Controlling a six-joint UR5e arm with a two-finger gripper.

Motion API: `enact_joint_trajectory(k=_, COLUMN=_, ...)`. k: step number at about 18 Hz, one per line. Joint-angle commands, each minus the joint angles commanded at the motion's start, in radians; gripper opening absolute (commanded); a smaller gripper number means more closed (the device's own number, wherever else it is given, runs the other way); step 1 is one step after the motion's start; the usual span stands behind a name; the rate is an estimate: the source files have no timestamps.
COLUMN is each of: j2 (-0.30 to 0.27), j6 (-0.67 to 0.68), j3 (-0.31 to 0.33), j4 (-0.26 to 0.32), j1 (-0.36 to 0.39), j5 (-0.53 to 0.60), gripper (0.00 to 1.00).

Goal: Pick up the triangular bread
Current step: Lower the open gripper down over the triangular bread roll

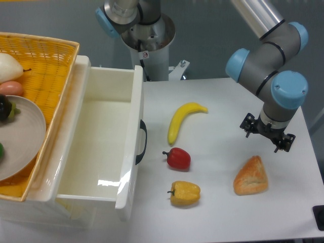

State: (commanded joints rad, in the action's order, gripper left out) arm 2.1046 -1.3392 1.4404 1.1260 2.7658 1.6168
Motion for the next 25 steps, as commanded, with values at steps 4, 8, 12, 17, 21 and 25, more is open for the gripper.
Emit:
enact_joint_trajectory(k=4, j2=0.009, j6=0.005, j3=-0.002, j4=-0.012, j1=0.000, j5=-0.006, gripper=1.00)
enact_joint_trajectory(k=8, j2=0.025, j6=0.012, j3=0.046, j4=-0.064, j1=0.000, j5=-0.006, gripper=1.00)
enact_joint_trajectory(k=12, j2=0.050, j6=0.044, j3=0.061, j4=-0.127, j1=-0.003, j5=-0.003, gripper=1.00)
enact_joint_trajectory(k=17, j2=0.098, j6=0.054, j3=0.022, j4=-0.137, j1=0.008, j5=-0.026, gripper=1.00)
enact_joint_trajectory(k=21, j2=0.106, j6=0.107, j3=0.015, j4=-0.140, j1=0.008, j5=-0.078, gripper=1.00)
enact_joint_trajectory(k=25, j2=0.121, j6=0.178, j3=0.003, j4=-0.140, j1=0.006, j5=-0.106, gripper=1.00)
